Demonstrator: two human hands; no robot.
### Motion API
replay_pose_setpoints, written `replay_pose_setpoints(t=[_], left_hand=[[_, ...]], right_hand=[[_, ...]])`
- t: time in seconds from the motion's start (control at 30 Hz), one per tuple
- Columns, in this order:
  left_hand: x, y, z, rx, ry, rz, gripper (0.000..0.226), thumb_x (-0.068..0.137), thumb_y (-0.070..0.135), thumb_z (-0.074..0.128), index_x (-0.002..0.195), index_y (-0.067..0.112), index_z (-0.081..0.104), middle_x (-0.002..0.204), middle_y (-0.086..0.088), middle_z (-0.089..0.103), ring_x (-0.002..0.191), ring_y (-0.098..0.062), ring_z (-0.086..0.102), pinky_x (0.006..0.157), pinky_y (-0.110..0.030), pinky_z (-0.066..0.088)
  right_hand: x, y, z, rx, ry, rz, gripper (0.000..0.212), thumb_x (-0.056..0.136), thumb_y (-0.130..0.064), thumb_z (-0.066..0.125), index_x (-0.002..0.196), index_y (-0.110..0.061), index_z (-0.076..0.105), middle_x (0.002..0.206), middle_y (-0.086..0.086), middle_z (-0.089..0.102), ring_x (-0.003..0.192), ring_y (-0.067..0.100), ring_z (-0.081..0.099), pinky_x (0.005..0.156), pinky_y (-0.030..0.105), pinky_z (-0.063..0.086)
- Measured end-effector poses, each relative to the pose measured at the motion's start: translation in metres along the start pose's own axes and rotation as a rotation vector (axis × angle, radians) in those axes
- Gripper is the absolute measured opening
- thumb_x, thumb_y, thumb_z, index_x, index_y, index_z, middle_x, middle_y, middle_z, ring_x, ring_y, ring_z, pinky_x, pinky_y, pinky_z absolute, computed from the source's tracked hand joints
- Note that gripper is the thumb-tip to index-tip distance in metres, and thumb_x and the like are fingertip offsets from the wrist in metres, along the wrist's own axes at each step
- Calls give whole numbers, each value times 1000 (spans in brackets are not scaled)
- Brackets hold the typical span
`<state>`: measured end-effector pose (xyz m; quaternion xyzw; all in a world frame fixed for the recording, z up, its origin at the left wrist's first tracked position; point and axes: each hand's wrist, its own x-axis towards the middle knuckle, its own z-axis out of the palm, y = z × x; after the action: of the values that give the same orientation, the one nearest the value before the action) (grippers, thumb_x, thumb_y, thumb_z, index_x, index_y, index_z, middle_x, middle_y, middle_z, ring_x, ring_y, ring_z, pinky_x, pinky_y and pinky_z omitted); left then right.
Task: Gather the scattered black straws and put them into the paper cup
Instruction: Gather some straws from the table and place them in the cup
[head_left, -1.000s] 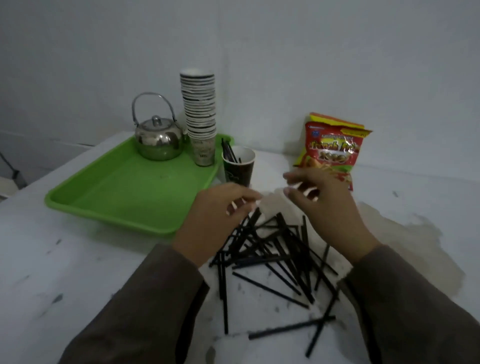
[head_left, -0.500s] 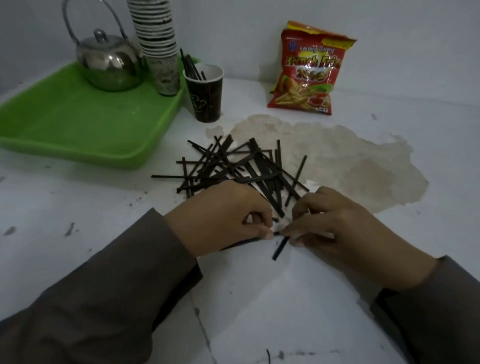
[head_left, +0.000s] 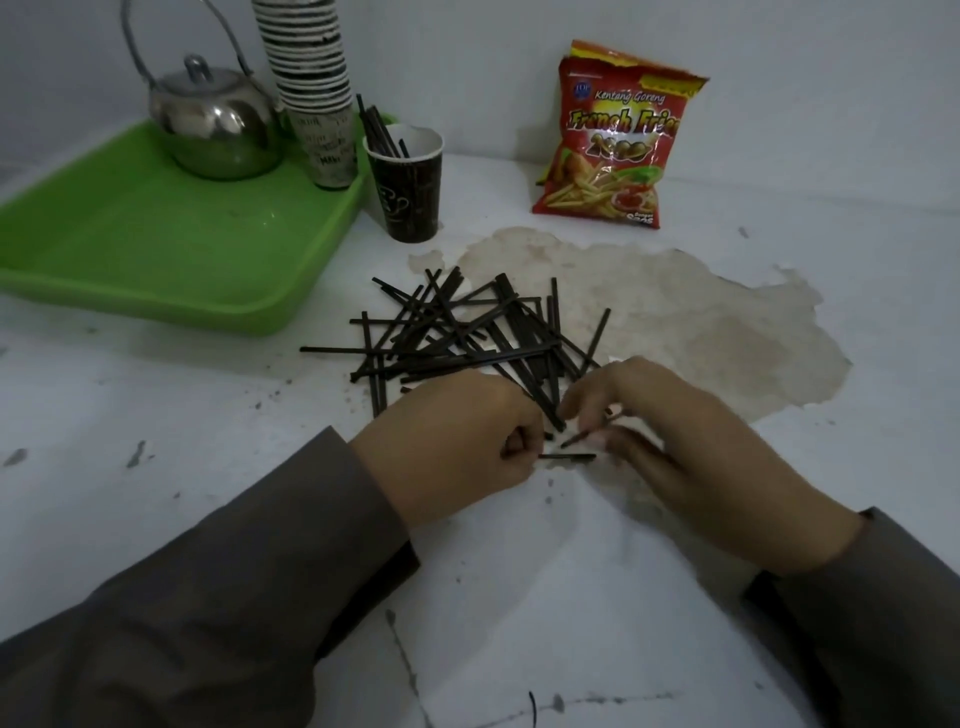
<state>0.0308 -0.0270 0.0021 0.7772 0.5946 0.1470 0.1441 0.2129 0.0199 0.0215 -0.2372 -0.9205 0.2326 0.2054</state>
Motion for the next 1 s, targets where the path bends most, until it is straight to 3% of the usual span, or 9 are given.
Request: replay_pose_setpoints(t=[0.13,0.2,0.3,0.37,0.57,0.67,0.83,0.93,1.0], left_hand=[[-1,1,0,29,15,3,9,79,24,57,84,21,64,83,7,60,77,-12,55,73,-33,51],[0,0,-3,22,29,16,9,79,22,58,86,19,64,82,8,56,77,-11,55,74,-33,50],[1,-5,-8,30,107,14,11,79,19,58,89,19,63,82,11,52,76,-10,54,73,-29,49],[1,-10,-12,12,131,-8,11,78,16,58,88,19,62,83,10,51,77,-9,52,71,-25,46],[1,-25,-17,-50,76,-57,14,76,11,59,85,23,59,84,10,53,76,-6,50,67,-14,41],[3,-31,-18,-70,105,-49,14,77,10,59,86,21,61,83,9,55,76,-5,51,68,-17,42],[5,-42,-20,-123,173,-97,15,83,10,58,95,19,61,82,8,61,72,-3,55,64,-8,41],[6,-43,-23,-135,303,-68,25,84,9,59,107,17,60,86,8,63,77,-7,59,71,-14,45],[9,-43,-23,-118,417,-48,31,83,8,60,113,16,61,86,9,61,74,-4,57,71,-10,43]], right_hand=[[8,-2,-9,224,319,156,2,86,-21,54,86,-22,53,83,-14,69,80,-1,64,70,9,47],[15,1,-9,221,369,224,13,85,-18,59,90,-29,56,78,-16,69,74,-3,64,67,5,45],[26,13,-6,90,318,359,18,83,-19,64,97,-30,62,75,-19,65,68,-11,60,61,-3,38],[33,22,-5,24,290,454,16,81,-20,66,97,-23,66,74,-12,65,63,-8,59,58,-2,39],[75,31,-4,-131,82,630,26,82,-19,66,107,-12,65,99,8,68,84,18,62,76,24,47],[92,31,5,-209,14,640,26,83,-18,64,108,-10,65,109,11,66,99,23,60,84,28,45],[100,33,13,-249,13,646,22,85,-14,61,105,-6,67,105,14,67,95,26,61,83,30,48],[101,35,9,-204,-22,665,27,86,-12,60,112,-9,64,114,14,64,101,26,60,90,31,48],[99,36,7,-158,-18,668,27,85,-10,60,111,-10,64,116,13,63,101,25,59,87,28,48]])
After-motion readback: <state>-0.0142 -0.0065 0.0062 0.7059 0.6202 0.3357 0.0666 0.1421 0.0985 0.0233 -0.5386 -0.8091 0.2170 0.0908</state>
